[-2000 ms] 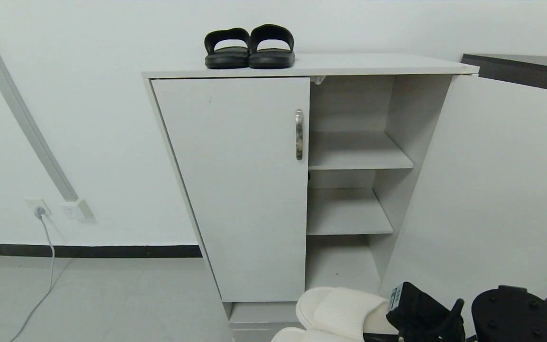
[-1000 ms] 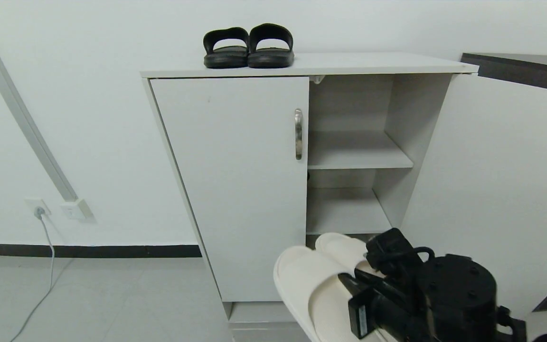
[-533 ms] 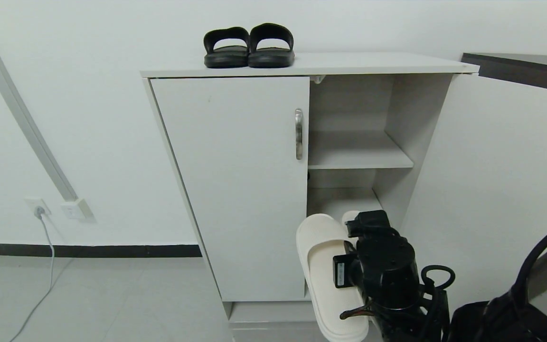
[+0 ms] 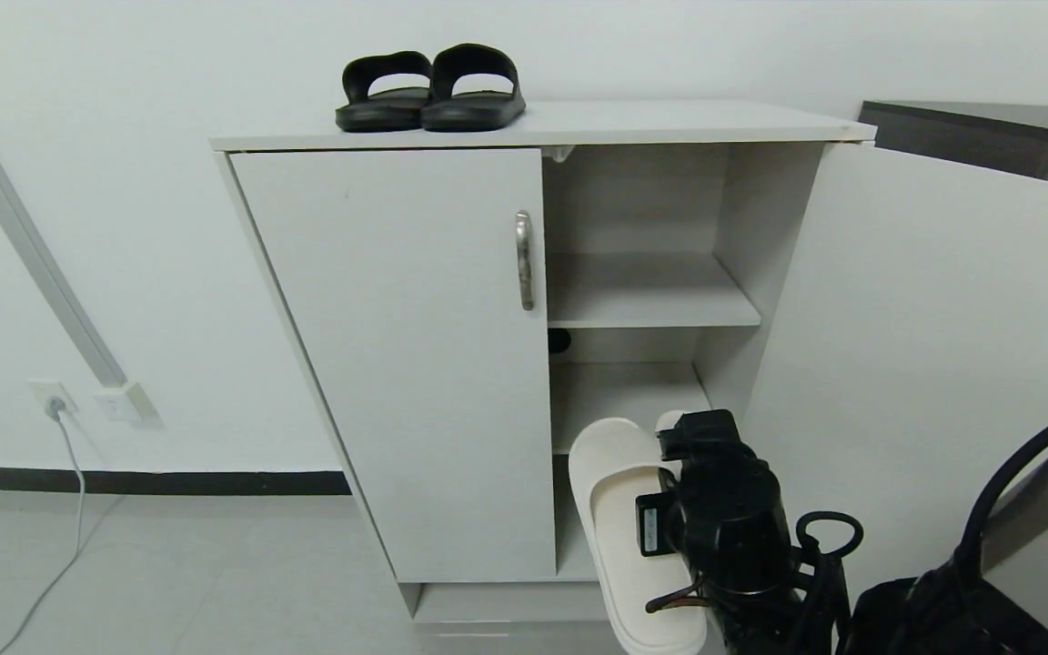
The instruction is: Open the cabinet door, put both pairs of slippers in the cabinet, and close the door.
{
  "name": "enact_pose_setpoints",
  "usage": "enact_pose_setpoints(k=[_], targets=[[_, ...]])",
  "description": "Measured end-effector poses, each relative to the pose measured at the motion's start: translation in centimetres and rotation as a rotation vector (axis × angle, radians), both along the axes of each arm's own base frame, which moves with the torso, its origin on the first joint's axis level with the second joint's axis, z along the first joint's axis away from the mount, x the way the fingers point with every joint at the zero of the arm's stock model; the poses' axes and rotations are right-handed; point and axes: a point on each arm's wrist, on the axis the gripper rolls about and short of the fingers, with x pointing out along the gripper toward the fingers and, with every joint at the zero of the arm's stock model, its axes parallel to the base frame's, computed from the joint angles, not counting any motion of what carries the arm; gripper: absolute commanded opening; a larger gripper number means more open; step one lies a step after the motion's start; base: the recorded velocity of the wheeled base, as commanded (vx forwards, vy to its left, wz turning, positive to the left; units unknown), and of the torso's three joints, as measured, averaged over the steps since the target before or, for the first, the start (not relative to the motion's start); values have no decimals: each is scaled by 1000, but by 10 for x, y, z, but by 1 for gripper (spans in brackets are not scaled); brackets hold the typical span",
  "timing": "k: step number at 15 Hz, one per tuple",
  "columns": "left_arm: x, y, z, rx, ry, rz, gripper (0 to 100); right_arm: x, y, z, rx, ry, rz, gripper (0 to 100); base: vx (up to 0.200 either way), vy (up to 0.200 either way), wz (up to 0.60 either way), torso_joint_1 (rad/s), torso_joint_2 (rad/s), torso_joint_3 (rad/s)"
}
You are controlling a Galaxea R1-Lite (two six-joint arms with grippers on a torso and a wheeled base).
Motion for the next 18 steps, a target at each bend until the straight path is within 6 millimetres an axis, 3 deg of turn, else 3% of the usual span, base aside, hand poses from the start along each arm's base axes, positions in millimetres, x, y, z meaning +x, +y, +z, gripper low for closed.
enact_pose_setpoints(k=[7,13,18], targets=[[0,0,0,0,0,1,0,3,1,-13,-7,28,40,0,0,0,0,0,0,0],[0,0,0,0,0,0,0,18,5,-24,-5,29,24,0,0,0,0,0,0,0],[0,0,0,2,0,-1,0,28,14,-33,-5,28,34,0,0,0,0,0,4,-160]])
